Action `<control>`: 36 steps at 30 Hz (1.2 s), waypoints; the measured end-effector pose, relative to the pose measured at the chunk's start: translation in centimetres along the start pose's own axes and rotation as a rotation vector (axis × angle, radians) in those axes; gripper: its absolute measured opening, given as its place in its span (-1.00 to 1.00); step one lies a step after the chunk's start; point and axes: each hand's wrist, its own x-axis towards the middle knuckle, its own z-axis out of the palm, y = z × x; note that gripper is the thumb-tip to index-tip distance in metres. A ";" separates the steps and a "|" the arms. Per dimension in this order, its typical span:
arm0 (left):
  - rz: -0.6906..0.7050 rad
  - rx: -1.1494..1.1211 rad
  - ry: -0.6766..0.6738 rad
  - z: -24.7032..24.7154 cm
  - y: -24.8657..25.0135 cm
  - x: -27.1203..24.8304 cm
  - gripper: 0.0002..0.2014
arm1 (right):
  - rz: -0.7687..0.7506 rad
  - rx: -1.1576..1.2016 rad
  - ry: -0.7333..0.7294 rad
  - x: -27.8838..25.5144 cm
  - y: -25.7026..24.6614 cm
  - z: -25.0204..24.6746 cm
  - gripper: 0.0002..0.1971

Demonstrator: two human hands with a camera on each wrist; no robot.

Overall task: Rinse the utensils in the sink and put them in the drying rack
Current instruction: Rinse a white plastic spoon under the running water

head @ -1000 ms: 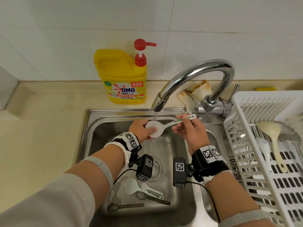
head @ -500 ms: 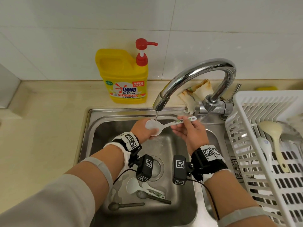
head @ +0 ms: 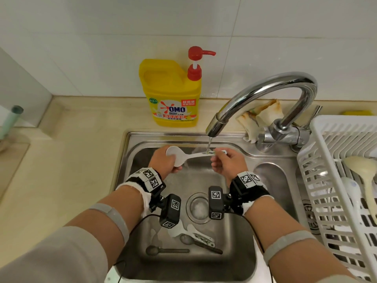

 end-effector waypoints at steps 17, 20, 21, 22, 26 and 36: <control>0.005 0.020 0.255 -2.5 -1.8 0.6 -0.63 | 0.049 -0.003 -0.147 -0.4 0.2 2.3 -0.83; -0.019 0.008 0.222 -2.1 -1.9 0.6 -0.62 | 0.057 0.029 -0.148 -0.6 -0.1 1.7 -0.75; -0.013 0.005 0.202 -1.9 -2.0 0.6 -0.63 | 0.060 0.045 -0.141 -0.6 -0.2 1.4 -0.75; -0.001 0.003 0.179 -1.7 -2.0 0.6 -0.65 | 0.061 0.067 -0.132 -0.6 -0.3 1.2 -0.76; 0.009 -0.056 0.096 -0.4 -1.8 0.3 -0.64 | 0.013 0.090 -0.058 -0.7 -0.6 0.3 -0.82; -0.030 -0.058 -0.044 2.8 -1.5 0.9 -0.69 | -0.106 0.180 0.040 -2.3 -2.7 -2.3 -0.83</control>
